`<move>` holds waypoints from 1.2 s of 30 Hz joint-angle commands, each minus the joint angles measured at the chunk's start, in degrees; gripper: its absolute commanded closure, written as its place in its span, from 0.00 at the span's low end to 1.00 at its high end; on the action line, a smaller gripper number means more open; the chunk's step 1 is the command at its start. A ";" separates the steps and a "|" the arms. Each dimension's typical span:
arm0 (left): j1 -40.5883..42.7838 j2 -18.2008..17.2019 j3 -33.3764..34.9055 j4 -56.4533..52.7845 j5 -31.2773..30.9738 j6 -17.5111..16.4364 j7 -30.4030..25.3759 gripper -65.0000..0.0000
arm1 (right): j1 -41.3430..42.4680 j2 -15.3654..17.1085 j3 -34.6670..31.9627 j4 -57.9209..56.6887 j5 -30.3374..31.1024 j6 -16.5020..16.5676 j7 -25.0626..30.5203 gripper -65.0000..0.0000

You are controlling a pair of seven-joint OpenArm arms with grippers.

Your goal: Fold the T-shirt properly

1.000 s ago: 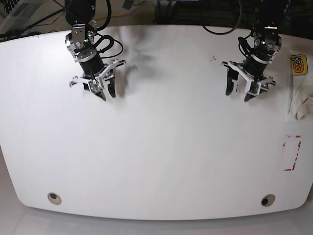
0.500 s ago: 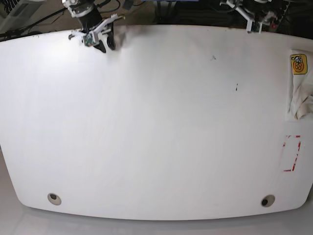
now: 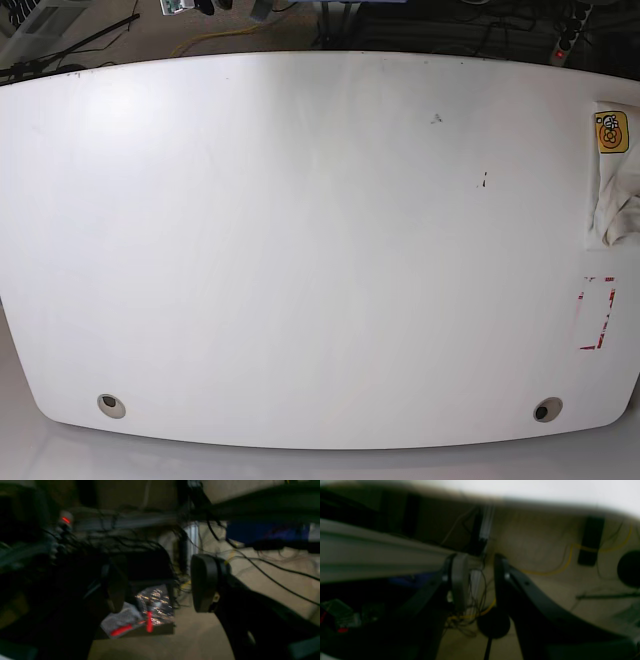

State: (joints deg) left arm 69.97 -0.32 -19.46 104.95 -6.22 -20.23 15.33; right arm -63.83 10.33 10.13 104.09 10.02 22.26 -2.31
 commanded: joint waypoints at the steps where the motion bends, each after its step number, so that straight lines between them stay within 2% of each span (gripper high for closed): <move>1: -1.45 -0.17 -0.45 -3.01 0.02 0.32 -0.34 0.44 | -0.56 0.00 -0.15 -3.04 0.22 0.38 0.94 0.76; 8: -10.94 -1.05 -0.36 -18.40 1.08 0.23 -0.61 0.45 | 7.53 0.27 -5.16 -20.62 -0.04 0.11 0.94 0.76; 11: -15.87 -2.63 0.87 -26.13 3.27 0.23 -0.78 0.45 | 12.54 0.09 -5.87 -29.59 -0.04 -0.06 0.94 0.76; 20: -29.84 -3.07 1.05 -44.42 8.64 0.49 -0.78 0.45 | 27.39 -0.17 -8.94 -52.09 -0.04 -0.24 0.94 0.76; 26: -39.16 -3.51 1.13 -58.57 9.60 0.76 -0.96 0.45 | 37.06 -0.26 -9.03 -64.67 0.04 -0.33 0.94 0.76; 36: -53.67 -4.74 1.13 -87.06 16.81 8.49 -13.18 0.45 | 47.09 -0.09 -9.03 -76.62 -0.04 -0.33 0.94 0.76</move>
State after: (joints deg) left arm 17.34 -5.08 -18.33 21.19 9.39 -12.34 2.28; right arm -17.06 9.67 1.06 29.02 9.80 21.47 -1.50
